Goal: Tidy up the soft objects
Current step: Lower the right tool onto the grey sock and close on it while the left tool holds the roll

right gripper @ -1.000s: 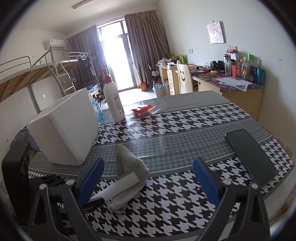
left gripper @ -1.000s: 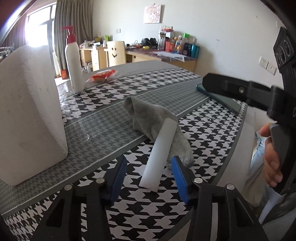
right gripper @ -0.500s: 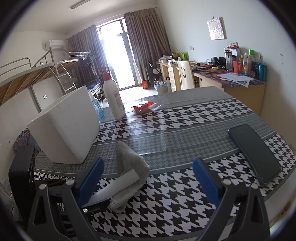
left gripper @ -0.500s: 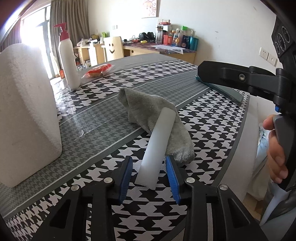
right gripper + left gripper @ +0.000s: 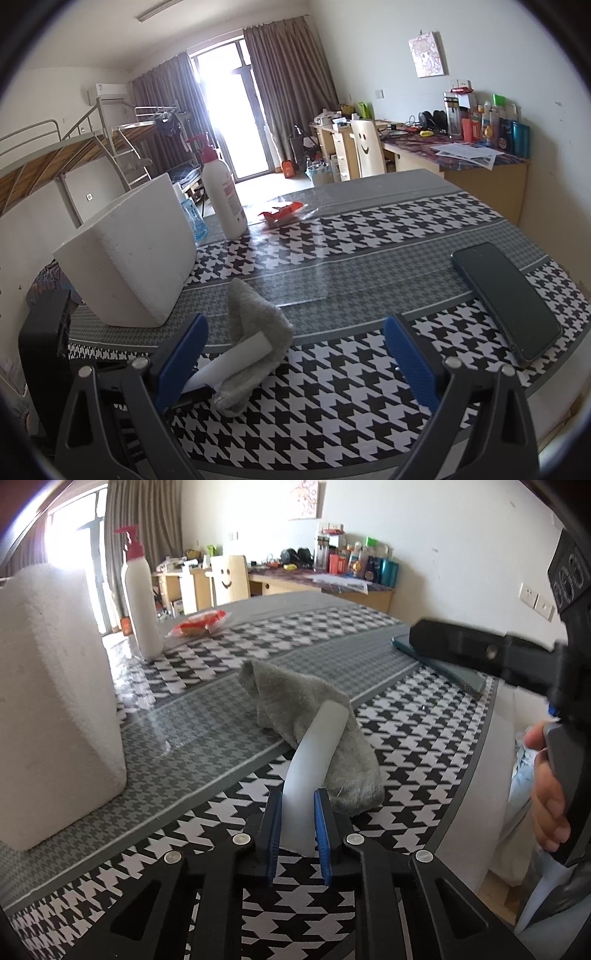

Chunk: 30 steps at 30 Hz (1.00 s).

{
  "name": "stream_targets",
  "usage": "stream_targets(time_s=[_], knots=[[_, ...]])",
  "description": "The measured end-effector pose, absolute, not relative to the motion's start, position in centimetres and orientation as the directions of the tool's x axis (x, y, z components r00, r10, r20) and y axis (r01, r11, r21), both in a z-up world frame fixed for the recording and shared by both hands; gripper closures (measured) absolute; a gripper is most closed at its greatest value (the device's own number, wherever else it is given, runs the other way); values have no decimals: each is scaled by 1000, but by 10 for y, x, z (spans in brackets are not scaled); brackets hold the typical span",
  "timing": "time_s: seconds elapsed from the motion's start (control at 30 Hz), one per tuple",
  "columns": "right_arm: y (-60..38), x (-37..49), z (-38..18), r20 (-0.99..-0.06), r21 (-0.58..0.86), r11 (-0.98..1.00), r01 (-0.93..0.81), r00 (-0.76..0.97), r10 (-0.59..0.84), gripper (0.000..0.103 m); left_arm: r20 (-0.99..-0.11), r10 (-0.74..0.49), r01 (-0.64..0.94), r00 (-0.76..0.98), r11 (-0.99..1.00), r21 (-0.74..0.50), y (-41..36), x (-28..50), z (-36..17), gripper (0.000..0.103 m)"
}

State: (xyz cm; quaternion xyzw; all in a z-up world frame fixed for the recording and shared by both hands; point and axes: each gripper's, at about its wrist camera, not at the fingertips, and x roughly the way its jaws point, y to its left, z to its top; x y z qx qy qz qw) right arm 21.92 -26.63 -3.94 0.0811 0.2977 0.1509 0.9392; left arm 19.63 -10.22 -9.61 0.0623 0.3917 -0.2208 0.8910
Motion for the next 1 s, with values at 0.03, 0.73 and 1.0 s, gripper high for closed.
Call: stream_targets(time_s=[0.03,0.73,1.0], knots=[[-266,219,-39,-535,241,942,-235,777,331,5,-720,-349,443,600,894,-65,-101,195,-94,85],[-244,224,-41,-561,229,937,-265,751,349,5,-606,-367,365,705,921,-134,-54,176,-49,85],[-228,229,-44,-580,220,930,-294,727,367,5,-606,-324,312,727,941,-128,-38,170,-50,85]])
